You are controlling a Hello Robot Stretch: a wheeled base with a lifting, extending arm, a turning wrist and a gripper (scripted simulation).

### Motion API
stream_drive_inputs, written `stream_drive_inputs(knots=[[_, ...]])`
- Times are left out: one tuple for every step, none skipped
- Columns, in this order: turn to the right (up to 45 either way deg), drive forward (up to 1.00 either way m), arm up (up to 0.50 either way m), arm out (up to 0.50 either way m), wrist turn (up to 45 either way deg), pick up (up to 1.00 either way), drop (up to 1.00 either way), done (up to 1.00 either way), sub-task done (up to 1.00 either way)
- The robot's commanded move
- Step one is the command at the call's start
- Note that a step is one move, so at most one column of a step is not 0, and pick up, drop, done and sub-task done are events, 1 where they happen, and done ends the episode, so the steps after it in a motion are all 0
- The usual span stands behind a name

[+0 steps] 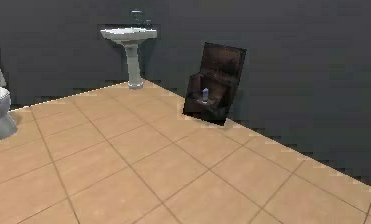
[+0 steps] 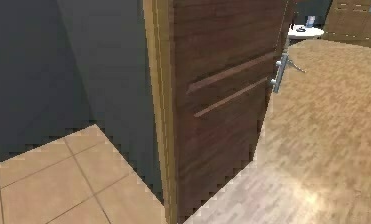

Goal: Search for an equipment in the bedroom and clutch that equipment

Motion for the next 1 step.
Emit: stream_drive_inputs(knots=[[0.0,0.2,0.0,0.0,0.0,0.0,0.0,0.0,0.0]])
